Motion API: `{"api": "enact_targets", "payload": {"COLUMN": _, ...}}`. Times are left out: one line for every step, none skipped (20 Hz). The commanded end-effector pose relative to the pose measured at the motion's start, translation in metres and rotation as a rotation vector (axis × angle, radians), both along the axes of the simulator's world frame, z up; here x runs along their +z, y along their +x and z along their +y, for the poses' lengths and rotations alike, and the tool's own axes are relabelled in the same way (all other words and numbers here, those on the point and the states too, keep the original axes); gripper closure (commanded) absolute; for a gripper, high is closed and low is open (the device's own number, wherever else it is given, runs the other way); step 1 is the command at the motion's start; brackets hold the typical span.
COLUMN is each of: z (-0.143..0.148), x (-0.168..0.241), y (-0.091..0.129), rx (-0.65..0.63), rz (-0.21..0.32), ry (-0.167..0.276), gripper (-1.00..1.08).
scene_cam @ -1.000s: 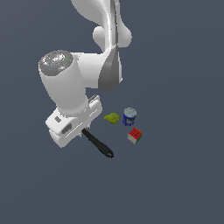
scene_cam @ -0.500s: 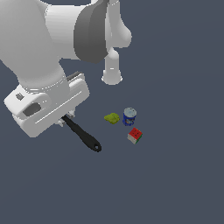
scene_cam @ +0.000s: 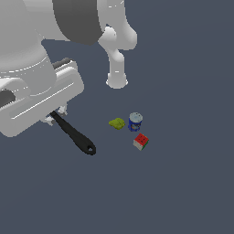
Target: Pick up a designated object from a clutter of objects.
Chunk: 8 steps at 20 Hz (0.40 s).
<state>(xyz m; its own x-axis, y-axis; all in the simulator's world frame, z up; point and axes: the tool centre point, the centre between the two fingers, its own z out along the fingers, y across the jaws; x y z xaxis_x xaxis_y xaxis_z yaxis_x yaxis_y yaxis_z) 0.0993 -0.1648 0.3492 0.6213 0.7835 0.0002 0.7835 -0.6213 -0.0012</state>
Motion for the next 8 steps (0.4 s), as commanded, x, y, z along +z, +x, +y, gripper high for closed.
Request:
{"api": "enact_targets", "payload": {"z": -0.0019, "x": 0.0061, "y": 0.0013, "rx": 0.0, "rz": -0.001, "ry": 0.0, "gripper": 1.08}}
{"api": "enact_targets", "payload": {"z": -0.0024, "x": 0.0072, "y": 0.0016, "rx": 0.0, "rz": -0.001, "ry": -0.001, "gripper": 1.08}}
{"api": "enact_targets", "payload": {"z": -0.0027, "x": 0.0079, "y": 0.0019, "rx": 0.0, "rz": -0.001, "ry": -0.001, "gripper": 1.08}}
{"api": "enact_targets", "payload": {"z": -0.0029, "x": 0.0082, "y": 0.0021, "rx": 0.0, "rz": -0.001, "ry": -0.001, "gripper": 1.08}}
{"api": "enact_targets", "payload": {"z": -0.0029, "x": 0.0081, "y": 0.0022, "rx": 0.0, "rz": -0.001, "ry": -0.001, "gripper": 1.08}}
{"api": "enact_targets", "payload": {"z": -0.0027, "x": 0.0076, "y": 0.0022, "rx": 0.0, "rz": -0.001, "ry": -0.001, "gripper": 1.08}}
{"api": "enact_targets", "payload": {"z": -0.0025, "x": 0.0069, "y": 0.0023, "rx": 0.0, "rz": -0.001, "ry": -0.001, "gripper": 1.08}}
{"api": "enact_targets", "payload": {"z": -0.0025, "x": 0.0067, "y": 0.0022, "rx": 0.0, "rz": -0.001, "ry": -0.001, "gripper": 1.08}}
